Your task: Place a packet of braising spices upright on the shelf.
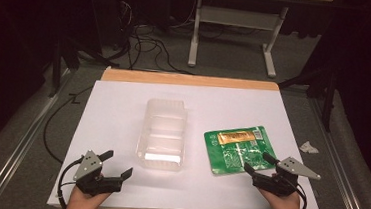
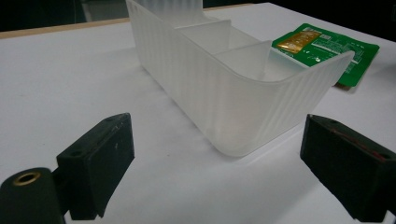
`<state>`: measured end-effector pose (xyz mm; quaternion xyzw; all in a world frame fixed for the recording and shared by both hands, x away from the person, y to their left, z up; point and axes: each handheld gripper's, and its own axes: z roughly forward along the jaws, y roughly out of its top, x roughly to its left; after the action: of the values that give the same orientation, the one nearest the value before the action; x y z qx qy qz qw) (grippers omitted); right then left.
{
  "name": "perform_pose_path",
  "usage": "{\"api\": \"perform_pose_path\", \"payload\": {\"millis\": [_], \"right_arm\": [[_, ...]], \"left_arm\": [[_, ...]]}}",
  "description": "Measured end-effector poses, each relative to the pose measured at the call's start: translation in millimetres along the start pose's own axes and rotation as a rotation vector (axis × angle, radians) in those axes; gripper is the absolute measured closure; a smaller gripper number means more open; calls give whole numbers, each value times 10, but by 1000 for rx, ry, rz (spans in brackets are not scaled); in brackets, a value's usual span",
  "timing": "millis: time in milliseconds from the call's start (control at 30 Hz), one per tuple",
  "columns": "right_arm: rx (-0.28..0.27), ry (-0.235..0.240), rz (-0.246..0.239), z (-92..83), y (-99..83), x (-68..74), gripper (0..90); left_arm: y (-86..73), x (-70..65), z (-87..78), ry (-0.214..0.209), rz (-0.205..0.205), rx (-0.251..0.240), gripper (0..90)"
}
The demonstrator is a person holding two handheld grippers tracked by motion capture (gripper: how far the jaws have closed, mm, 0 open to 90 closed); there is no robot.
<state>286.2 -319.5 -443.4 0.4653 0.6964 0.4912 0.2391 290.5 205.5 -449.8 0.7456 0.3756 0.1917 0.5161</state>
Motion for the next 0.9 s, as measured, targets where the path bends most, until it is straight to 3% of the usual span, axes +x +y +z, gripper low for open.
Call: {"api": "perform_pose_path", "payload": {"millis": [133,400,500,567,633,833,900], "right_arm": [[14,-4,-11,15,-19,-20,175],[17,-3,14,-4,-46,-42,184],[18,-25,23,-29,-49,-72,228],[19,-52,29,-67,-61,-130,278],[28,-57,67,-94,-90,-235,333],[85,-162,135,-122,-178,-537,435],[95,-171,147,-128,-197,-594,451]], "left_arm": [[-2,29,38,-3,-2,6,105],[3,15,52,-9,5,12,105],[21,-5,41,-8,6,2,106],[36,-13,33,-11,17,-3,108],[43,-21,41,-10,26,-8,109],[37,3,52,-10,23,-5,111],[40,6,30,-6,37,-10,113]]}}
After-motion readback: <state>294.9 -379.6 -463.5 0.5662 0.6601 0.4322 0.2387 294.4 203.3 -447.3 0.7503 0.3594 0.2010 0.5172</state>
